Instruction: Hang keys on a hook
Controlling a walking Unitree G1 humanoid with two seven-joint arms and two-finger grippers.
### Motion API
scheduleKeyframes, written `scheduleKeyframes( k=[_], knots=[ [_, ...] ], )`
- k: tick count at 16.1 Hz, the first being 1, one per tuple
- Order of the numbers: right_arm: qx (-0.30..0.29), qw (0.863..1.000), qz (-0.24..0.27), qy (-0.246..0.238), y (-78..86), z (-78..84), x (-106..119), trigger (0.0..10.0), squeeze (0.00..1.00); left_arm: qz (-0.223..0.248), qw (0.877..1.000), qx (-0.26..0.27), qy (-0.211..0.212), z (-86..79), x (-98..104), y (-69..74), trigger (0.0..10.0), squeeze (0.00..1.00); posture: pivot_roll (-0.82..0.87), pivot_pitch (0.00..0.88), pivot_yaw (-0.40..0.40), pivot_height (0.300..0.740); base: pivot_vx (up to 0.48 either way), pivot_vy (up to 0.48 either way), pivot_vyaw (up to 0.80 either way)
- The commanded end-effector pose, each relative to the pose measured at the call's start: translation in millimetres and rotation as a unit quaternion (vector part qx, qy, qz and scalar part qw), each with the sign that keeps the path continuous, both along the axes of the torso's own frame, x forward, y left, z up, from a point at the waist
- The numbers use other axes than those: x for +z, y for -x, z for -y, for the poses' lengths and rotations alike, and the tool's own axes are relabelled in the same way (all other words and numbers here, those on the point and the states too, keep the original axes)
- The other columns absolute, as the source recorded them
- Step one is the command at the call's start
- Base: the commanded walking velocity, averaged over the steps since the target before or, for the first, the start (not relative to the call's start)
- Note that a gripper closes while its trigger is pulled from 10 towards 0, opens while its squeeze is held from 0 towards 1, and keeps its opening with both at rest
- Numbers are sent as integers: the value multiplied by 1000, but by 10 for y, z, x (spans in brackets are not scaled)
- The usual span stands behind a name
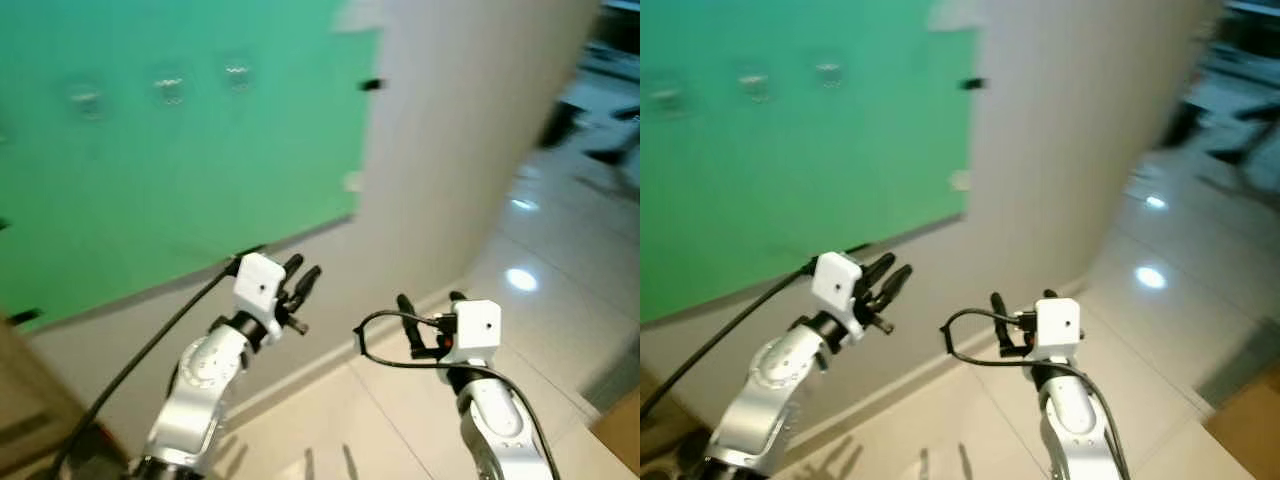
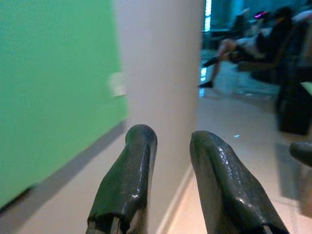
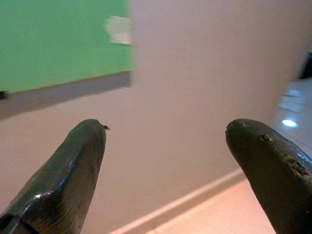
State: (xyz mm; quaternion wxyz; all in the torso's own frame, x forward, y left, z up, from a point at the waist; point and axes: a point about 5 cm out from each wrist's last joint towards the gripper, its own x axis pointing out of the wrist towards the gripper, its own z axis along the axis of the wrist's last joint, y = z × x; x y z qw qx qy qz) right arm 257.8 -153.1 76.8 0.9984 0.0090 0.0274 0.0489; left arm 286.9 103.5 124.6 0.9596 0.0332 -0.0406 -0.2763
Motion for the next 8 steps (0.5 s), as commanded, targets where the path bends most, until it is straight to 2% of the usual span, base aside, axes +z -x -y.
scheduleKeyframes(
  k=[1, 5, 6, 8],
  knots=[
    [-4, 1000, 4, -2, -20, 9, 27, 10000, 0, -4, 1000, 2, -14, 2, -28, -21, 10000, 0, -120, 0, -5, 740, 0, 0, -788],
    [-45, 999, 0, -24, 22, 138, -12, 10000, 0, -32, 998, 53, 21, -93, -111, -84, 10000, 0, -128, 0, 0, 740, 0, 0, -788],
    [-55, 998, -1, -24, 48, 183, -24, 10000, 0, -39, 996, 83, 22, -162, -132, -118, 10000, 0, -130, 0, 0, 740, 0, 0, -788],
    [-55, 998, -5, -15, 107, 203, -53, 10000, 0, -31, 995, 93, 14, -217, -121, -139, 10000, 0, -132, 0, -1, 740, 0, 0, -788]
  ],
)
